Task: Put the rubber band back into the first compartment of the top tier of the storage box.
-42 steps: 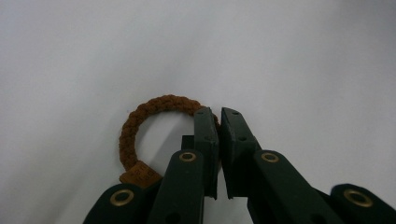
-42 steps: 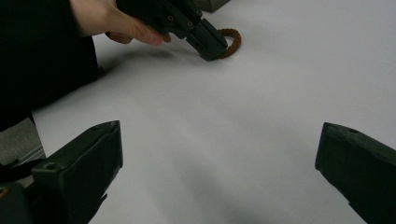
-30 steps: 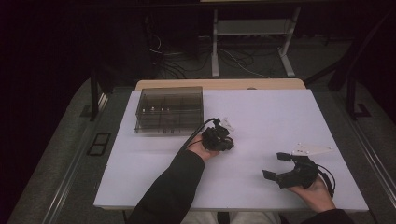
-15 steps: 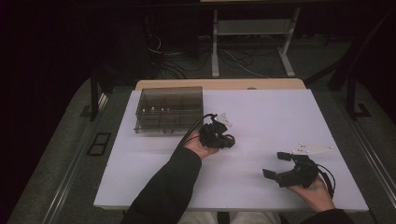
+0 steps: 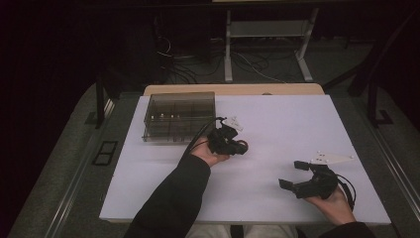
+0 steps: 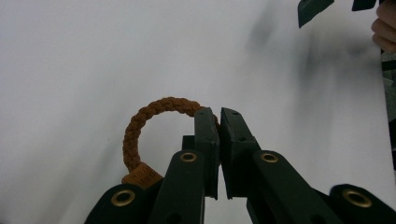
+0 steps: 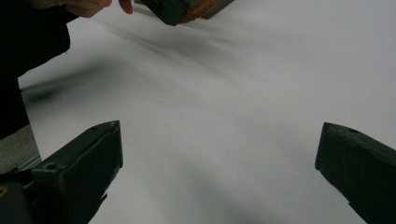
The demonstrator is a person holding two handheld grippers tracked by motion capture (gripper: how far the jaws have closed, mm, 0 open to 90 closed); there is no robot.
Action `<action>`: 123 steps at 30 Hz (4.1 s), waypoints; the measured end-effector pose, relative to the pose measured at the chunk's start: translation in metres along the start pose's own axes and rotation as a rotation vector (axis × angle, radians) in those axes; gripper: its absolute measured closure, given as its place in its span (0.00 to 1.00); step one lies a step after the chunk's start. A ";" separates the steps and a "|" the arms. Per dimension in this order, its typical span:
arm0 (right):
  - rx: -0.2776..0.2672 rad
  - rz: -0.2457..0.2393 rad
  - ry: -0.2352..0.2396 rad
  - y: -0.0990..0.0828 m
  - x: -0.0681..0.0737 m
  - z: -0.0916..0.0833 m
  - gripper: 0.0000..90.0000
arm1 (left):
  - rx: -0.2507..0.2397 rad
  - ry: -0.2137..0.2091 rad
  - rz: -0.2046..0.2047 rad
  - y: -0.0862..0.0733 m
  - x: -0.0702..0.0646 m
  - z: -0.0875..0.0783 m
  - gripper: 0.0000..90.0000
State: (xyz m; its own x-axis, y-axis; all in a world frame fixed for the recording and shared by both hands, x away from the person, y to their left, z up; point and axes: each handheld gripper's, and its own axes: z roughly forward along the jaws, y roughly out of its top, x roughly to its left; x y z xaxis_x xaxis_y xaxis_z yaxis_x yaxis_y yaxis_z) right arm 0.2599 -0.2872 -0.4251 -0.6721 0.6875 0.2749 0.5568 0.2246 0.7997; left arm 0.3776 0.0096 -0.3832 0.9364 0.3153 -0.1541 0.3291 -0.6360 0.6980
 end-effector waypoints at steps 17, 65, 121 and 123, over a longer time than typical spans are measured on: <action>0.004 0.000 -0.001 0.000 0.000 0.000 0.00 | -0.055 0.015 -0.007 0.005 0.009 -0.028 0.95; -0.001 -0.006 0.003 0.000 0.001 0.000 0.00 | -0.116 0.103 -0.063 -0.008 0.027 -0.090 0.95; 0.001 -0.005 -0.005 0.000 0.000 0.000 0.00 | -0.120 0.254 -0.163 -0.050 0.061 -0.186 0.95; 0.000 -0.005 -0.004 0.000 0.000 0.000 0.00 | -0.120 0.260 -0.169 -0.052 0.062 -0.188 0.95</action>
State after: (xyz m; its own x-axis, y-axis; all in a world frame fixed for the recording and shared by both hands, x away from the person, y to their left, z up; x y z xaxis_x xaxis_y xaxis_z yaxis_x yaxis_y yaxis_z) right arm 0.2605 -0.2872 -0.4253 -0.6730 0.6893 0.2682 0.5534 0.2287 0.8009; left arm 0.3958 0.1949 -0.2977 0.8021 0.5883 -0.1026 0.4462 -0.4762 0.7577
